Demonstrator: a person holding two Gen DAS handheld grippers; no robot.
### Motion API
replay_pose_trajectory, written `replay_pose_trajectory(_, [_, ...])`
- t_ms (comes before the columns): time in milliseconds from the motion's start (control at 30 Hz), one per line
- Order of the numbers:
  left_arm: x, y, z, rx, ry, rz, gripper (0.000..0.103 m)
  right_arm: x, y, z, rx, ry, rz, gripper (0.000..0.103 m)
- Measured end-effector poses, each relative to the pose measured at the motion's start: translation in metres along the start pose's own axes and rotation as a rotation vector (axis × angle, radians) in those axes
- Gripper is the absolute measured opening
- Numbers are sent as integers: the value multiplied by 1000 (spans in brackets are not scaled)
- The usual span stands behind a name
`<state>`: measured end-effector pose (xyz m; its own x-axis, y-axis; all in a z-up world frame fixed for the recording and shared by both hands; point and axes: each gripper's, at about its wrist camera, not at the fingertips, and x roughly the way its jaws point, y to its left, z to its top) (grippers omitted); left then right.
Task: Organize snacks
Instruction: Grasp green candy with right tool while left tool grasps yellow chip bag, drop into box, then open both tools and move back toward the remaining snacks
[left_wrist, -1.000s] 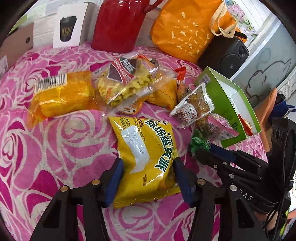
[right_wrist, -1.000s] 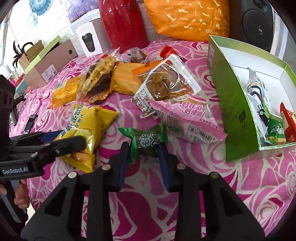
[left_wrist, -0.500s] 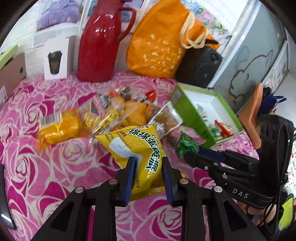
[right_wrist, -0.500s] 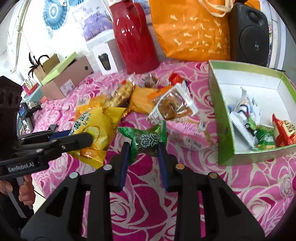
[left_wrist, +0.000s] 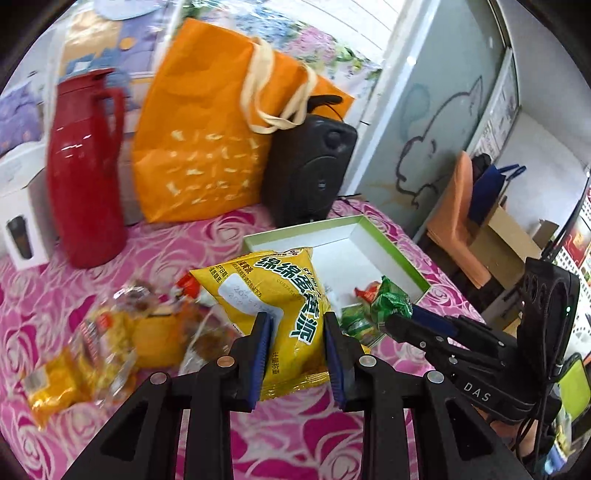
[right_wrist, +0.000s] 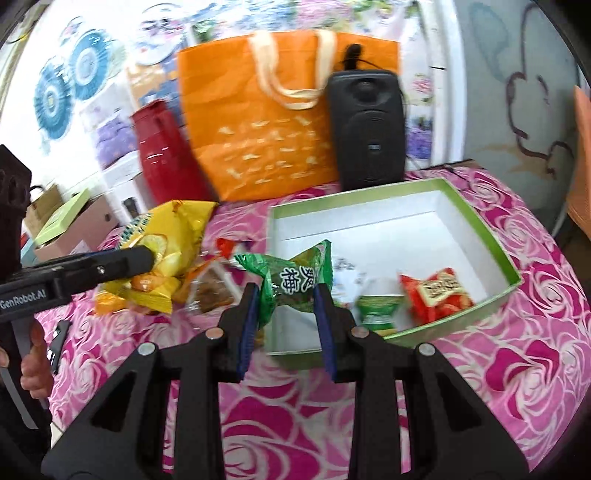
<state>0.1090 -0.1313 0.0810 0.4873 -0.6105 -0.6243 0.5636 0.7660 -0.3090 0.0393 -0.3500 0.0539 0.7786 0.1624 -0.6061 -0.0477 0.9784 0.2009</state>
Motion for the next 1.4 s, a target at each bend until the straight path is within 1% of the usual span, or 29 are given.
replay_pose_trajectory(67, [19,-8,11,9,17,-23,28,4,-18,-1,38,7,-31,33])
replay_pose_trajectory(133, [34,-15,19,17,30,-28,28,9,-34,-1,74,18,-52,33])
replay_pose_trajectory(300, [69,-25,35,34,54,-38,28,23,-60,-1,116,40,-73,33])
replay_pose_trajectory(467, [103,-22,43,28,91,-10,28,40,-74,1,120,48,-79,34])
replay_pose_trajectory(567, [117,-17,43,29,115,11,29,51,-78,3,124,52,-72,34])
replay_pose_trajectory(667, [128,-10,44,20,121,23,30,62,-80,4,120,66,-76,36])
replay_pose_trajectory(700, [128,-9,44,17,115,29,36,66,-81,3,113,76,-79,44])
replay_pose_trajectory(733, [127,-6,43,9,104,33,47,68,-80,3,109,83,-81,51])
replay_pose_trajectory(767, [126,-4,43,3,101,34,74,69,-80,2,108,85,-81,75])
replay_pose_trajectory(800, [124,-3,42,-5,91,39,90,69,-80,1,106,81,-80,94])
replay_pose_trajectory(833, [120,-1,41,-15,70,58,91,67,-80,0,100,72,-77,98])
replay_pose_trajectory(867, [115,0,41,-19,46,81,92,65,-78,0,87,63,-77,98])
replay_pose_trajectory(967, [110,1,41,-12,42,120,93,64,-76,0,71,68,-91,99])
replay_pose_trajectory(1000, [109,1,42,-13,41,126,93,64,-76,0,72,73,-95,100])
replay_pose_trajectory(1033, [107,2,41,-16,40,130,93,65,-76,0,74,78,-98,102])
replay_pose_trajectory(1167, [95,1,39,-15,28,129,93,62,-71,1,74,91,-103,102])
replay_pose_trajectory(1400, [72,-1,36,-12,-7,133,93,45,-49,5,16,68,-99,102])
